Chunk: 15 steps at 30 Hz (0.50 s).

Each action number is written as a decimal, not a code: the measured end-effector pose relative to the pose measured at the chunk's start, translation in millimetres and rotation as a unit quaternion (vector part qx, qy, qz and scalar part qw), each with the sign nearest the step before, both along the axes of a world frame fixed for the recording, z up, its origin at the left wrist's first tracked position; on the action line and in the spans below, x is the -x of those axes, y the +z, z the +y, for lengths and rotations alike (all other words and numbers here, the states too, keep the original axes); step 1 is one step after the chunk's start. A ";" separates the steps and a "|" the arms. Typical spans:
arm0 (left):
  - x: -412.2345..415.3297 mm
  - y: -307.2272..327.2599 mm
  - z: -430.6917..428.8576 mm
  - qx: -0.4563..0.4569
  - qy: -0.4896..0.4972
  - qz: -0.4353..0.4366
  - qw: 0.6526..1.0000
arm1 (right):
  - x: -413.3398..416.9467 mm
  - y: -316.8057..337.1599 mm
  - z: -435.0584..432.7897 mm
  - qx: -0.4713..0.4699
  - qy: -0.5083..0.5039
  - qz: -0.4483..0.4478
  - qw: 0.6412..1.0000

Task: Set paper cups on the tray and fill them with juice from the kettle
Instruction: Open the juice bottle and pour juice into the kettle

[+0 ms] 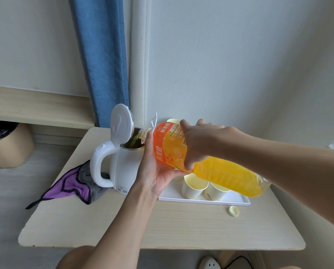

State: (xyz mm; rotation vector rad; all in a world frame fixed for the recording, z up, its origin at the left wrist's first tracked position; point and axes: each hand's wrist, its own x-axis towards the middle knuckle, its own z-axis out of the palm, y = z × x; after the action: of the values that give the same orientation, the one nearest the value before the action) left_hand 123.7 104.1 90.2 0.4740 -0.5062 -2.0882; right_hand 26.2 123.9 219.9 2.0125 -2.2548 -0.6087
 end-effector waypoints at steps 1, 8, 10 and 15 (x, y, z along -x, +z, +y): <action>-0.1 0.0 0.2 0.000 -0.001 0.002 1.000 | 0.1 0.2 0.1 0.000 0.001 0.000 1.000; 0.3 0.6 0.9 0.000 -0.002 0.006 1.000 | 0.2 1.1 0.5 0.001 0.002 -0.001 1.000; 0.2 0.1 0.7 0.001 -0.004 0.006 1.000 | -0.1 1.6 0.9 0.001 0.003 0.000 1.000; -0.3 -0.7 -0.3 0.001 -0.004 0.006 1.000 | -1.0 1.6 0.6 0.002 0.004 0.003 1.000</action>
State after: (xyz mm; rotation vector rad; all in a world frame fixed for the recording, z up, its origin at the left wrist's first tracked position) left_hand 124.0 103.8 89.5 0.4587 -0.5049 -2.0967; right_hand 27.2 124.5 221.5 2.0147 -2.2407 -0.6095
